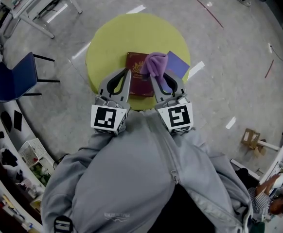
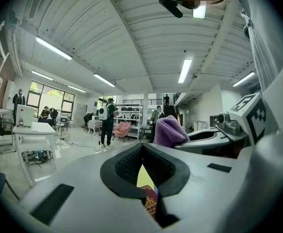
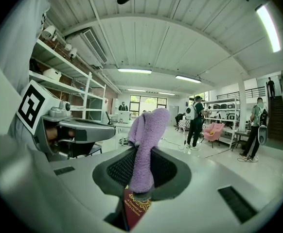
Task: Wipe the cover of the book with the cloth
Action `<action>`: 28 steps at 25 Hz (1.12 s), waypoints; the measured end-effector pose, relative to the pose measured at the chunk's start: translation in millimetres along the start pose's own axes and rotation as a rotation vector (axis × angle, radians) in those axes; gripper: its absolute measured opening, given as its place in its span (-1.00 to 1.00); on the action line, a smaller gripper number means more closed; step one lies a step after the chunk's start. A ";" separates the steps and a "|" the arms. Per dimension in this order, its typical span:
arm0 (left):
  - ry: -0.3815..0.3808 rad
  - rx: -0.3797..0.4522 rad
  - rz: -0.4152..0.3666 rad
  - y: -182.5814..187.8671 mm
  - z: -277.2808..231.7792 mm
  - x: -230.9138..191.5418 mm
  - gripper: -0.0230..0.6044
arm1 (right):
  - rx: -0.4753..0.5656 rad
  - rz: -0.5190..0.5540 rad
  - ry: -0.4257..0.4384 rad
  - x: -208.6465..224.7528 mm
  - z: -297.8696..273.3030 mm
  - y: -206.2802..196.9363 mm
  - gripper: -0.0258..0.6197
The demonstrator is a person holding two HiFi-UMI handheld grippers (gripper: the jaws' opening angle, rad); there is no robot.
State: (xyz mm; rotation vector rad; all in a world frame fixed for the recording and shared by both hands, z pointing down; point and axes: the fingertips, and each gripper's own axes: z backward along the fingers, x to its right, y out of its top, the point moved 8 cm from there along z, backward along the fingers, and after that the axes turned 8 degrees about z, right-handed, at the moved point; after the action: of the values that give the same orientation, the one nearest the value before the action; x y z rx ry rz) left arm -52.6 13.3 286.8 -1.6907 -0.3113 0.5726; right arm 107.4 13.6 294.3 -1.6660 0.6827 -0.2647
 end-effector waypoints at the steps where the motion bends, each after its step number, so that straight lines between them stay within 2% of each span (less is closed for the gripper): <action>1: -0.006 -0.007 0.001 -0.2 -1.8 -1.8 -0.87 | -0.006 0.001 0.002 0.3 -3.1 -0.3 -0.66; 8: -0.021 -0.045 0.028 -12.7 -16.2 -16.6 -0.87 | -0.055 0.009 0.030 4.4 -27.3 -9.4 -0.66; 16: 0.003 -0.111 0.053 -44.9 -28.1 -38.8 -0.87 | -0.134 0.030 0.086 10.9 -57.8 -33.2 -0.66; 23: 0.039 -0.190 0.045 -87.6 -35.2 -57.4 -0.87 | -0.193 0.094 0.183 19.6 -89.7 -59.0 -0.66; 28: 0.052 -0.241 0.045 -108.3 -37.2 -68.8 -0.87 | -0.246 0.197 0.273 20.7 -116.5 -72.2 -0.66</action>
State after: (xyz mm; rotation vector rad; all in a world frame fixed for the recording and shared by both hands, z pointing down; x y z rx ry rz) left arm -78.8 -30.7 410.2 -1.9458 -0.3156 0.5393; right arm 83.0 -88.5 384.9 -1.7965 1.1149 -0.2775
